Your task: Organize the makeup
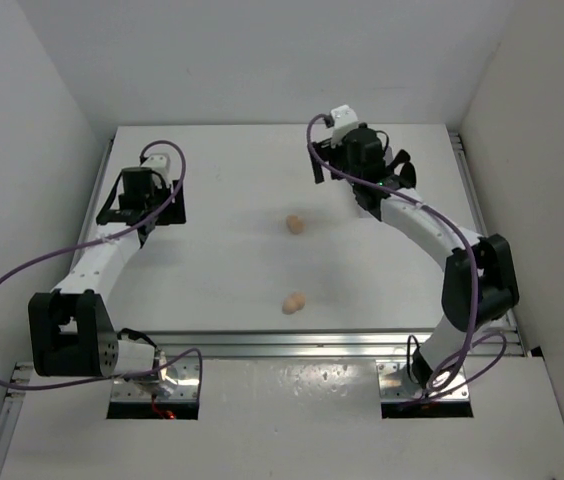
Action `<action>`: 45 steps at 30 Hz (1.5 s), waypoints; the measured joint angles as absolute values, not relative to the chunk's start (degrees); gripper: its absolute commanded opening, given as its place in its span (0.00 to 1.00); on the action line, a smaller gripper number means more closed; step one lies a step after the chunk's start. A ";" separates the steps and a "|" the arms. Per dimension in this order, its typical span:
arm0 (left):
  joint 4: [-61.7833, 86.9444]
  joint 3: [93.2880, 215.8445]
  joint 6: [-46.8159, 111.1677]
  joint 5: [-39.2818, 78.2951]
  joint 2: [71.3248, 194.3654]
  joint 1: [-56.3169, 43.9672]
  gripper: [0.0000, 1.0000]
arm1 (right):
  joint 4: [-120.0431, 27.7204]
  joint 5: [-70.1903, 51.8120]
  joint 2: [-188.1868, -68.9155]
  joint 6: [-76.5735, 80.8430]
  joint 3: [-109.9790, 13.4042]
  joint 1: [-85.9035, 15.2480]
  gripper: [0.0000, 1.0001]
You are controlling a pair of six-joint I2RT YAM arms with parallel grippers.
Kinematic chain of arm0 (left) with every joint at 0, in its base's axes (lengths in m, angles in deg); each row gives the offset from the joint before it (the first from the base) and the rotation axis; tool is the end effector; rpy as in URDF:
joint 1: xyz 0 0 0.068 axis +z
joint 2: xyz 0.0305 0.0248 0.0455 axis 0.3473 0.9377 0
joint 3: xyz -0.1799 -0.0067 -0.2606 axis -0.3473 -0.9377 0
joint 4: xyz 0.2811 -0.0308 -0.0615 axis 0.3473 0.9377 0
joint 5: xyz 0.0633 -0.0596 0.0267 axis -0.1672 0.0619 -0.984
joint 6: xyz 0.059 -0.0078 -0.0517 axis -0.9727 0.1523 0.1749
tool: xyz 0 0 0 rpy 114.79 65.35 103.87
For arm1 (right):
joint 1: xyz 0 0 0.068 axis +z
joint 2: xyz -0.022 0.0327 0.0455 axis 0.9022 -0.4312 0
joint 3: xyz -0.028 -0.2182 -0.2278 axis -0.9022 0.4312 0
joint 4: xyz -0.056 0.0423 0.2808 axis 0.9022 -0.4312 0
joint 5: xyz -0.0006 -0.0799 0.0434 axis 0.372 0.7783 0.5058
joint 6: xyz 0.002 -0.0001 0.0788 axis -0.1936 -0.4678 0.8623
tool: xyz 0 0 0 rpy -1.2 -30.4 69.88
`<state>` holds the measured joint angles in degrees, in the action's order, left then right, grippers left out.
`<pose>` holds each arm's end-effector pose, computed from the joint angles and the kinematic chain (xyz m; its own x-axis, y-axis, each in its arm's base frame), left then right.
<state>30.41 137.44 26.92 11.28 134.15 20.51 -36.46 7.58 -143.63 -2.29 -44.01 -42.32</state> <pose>0.3388 0.0010 0.2827 -0.6032 -0.1122 -0.7896 -0.0697 0.9937 -0.0879 0.4331 0.1645 0.3219 -0.2600 -0.0613 -0.9637 -0.2199 0.9755 -0.0027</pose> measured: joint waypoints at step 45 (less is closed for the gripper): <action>30.89 129.88 25.26 10.49 122.21 19.64 0.74 | -59.39 -0.66 -165.40 3.37 -65.82 -37.21 0.00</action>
